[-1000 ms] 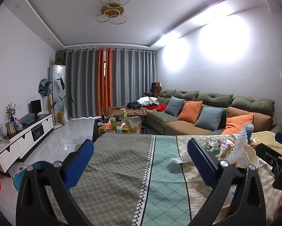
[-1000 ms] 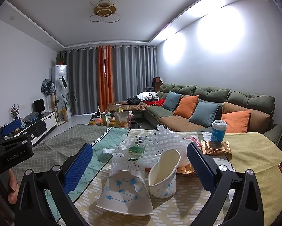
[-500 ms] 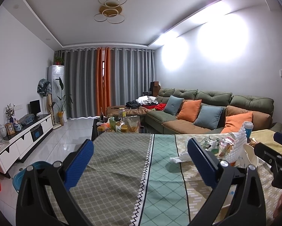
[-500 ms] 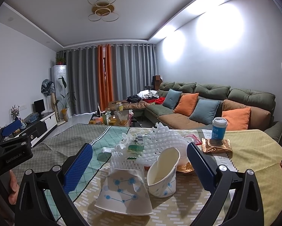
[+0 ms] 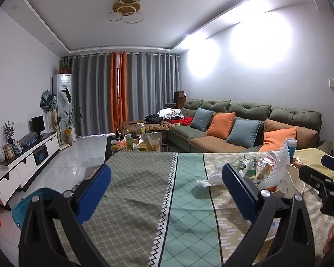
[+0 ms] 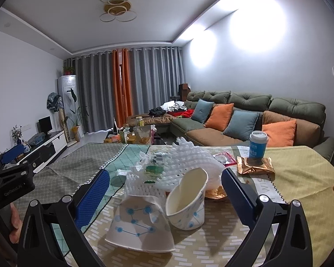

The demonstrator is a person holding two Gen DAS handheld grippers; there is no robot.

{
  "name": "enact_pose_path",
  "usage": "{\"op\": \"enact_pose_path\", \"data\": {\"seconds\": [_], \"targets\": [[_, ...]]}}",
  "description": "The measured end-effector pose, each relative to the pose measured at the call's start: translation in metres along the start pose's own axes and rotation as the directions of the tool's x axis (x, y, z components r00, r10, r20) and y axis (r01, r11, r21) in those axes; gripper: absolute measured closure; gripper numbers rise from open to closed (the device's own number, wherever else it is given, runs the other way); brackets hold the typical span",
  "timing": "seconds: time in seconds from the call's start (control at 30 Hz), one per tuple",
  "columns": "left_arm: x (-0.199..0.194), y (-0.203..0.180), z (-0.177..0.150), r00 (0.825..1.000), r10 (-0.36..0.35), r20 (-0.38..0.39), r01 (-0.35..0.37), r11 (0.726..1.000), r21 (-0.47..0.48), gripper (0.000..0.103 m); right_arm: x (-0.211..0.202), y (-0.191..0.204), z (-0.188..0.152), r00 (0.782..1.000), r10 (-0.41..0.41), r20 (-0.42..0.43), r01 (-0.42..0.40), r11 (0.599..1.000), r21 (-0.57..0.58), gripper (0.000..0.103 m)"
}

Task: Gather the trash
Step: 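Grasp the white paper cup with the right tool while the left tool grasps another cup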

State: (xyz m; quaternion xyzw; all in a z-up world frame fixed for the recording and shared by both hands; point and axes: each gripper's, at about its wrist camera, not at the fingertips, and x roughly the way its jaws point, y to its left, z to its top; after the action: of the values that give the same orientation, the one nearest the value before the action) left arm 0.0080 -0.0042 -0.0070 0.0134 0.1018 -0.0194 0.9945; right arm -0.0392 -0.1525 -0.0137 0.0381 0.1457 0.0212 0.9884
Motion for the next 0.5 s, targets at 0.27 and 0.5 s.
{"op": "enact_pose_path", "data": {"seconds": [0.27, 0.5], "targets": [[0.008, -0.012, -0.009, 0.991, -0.104, -0.084, 0.107, 0.994, 0.024, 0.003, 0.010, -0.018, -0.002, 0.997, -0.025, -0.074, 0.029, 0.998, 0.058, 0.003], [0.021, -0.036, -0.024, 0.934, -0.298, -0.199, 0.308, 0.951, 0.024, 0.003, 0.034, -0.039, -0.004, 0.985, 0.039, -0.165, -0.018, 0.992, 0.126, 0.018]]}}
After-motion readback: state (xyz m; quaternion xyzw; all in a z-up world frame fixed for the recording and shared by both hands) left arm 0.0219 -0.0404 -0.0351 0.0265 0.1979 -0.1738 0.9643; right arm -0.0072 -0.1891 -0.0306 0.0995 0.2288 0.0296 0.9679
